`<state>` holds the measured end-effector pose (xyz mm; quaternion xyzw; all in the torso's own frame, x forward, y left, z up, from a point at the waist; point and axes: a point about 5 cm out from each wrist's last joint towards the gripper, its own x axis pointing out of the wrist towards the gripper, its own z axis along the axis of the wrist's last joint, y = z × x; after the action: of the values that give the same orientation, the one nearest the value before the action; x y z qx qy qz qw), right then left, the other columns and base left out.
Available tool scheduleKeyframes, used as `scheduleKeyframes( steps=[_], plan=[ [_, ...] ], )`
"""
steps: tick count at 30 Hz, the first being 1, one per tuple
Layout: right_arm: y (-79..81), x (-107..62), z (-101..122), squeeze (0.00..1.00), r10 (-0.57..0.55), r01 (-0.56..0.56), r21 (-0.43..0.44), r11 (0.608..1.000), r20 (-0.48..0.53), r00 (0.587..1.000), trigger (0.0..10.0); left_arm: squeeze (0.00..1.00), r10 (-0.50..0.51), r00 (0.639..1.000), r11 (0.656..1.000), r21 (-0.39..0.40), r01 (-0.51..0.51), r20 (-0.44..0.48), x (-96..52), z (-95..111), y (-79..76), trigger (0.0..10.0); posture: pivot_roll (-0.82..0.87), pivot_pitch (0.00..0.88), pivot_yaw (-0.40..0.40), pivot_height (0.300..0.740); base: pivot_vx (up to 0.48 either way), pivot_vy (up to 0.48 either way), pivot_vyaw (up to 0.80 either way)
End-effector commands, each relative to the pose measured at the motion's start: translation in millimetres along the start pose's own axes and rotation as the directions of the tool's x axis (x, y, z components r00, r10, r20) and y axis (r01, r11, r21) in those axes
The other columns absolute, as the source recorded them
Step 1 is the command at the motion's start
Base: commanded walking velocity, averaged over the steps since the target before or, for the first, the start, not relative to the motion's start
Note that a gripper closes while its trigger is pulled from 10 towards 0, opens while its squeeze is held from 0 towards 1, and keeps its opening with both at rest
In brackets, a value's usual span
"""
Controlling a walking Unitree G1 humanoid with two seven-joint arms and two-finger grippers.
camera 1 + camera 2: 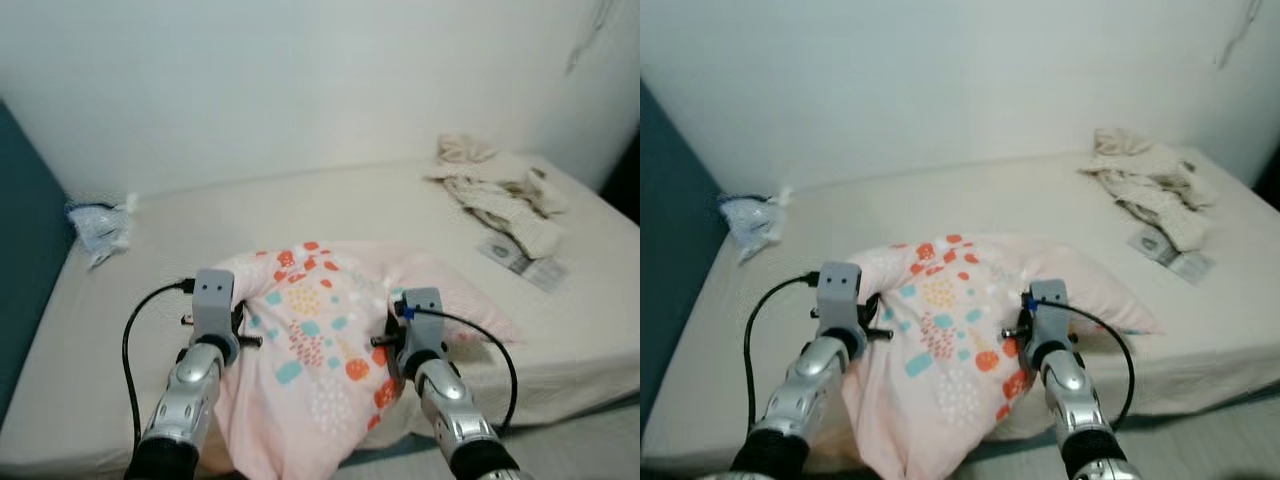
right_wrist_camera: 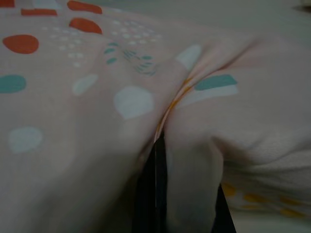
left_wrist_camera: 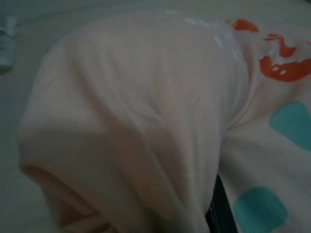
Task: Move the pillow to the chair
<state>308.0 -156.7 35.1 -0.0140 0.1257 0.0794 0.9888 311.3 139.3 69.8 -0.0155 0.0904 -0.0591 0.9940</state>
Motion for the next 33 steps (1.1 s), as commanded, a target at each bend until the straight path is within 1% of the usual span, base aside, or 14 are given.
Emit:
scheduleKeyframes(
  steps=[1, 11, 14, 15, 20, 33],
  plan=[
    [12.7, 4.0, 10.3, 0.00, 0.048, -0.047, -0.017, 0.999, 0.052, 0.997, 10.0, 0.00, 0.001, 0.999, 1.000, 0.020, -0.002, 0.039, -2.0, 7.0, 3.6, 10.0, 0.01, 0.019, 0.043, 0.740, 0.000, 0.000, 0.80],
    [12.5, 3.3, 9.5, 0.00, 0.043, -0.043, -0.014, 0.999, 0.053, 0.998, 10.0, 0.00, -0.017, 0.999, 1.000, 0.014, 0.016, 0.040, -1.6, 8.3, 2.0, 10.0, 0.01, 0.021, 0.047, 0.740, 0.000, 0.000, 0.80],
    [12.1, 3.3, 9.5, 0.00, 0.042, -0.042, -0.013, 0.999, 0.053, 0.998, 10.0, 0.00, -0.035, 0.999, 0.999, 0.015, 0.034, 0.028, -1.6, 7.4, -0.2, 10.0, 0.01, 0.021, 0.047, 0.740, 0.000, 0.000, 0.80],
    [11.9, 3.1, 9.0, 0.00, 0.043, -0.042, -0.013, 0.999, 0.050, 0.998, 10.0, 0.00, -0.047, 0.999, 0.999, 0.027, 0.047, 0.007, -2.3, 4.2, -1.7, 10.0, 0.01, 0.024, 0.047, 0.740, 0.000, 0.000, 0.80],
    [11.9, 3.1, 8.6, 0.00, 0.045, -0.044, -0.013, 0.999, 0.047, 0.998, 10.0, 0.00, -0.048, 0.999, 0.998, 0.026, 0.048, -0.013, -3.1, 1.3, -1.7, 10.0, 0.01, 0.027, 0.045, 0.740, 0.000, 0.000, 0.80],
    [6.5, 3.1, 9.1, 0.00, 0.029, -0.029, -0.008, 1.000, 0.046, 0.999, 10.0, 0.00, -0.056, 0.998, 0.998, 0.037, 0.057, -0.028, -2.3, 2.9, -0.9, 10.0, 0.01, 0.032, 0.054, 0.740, 0.000, 0.000, 0.80]
  ],
)
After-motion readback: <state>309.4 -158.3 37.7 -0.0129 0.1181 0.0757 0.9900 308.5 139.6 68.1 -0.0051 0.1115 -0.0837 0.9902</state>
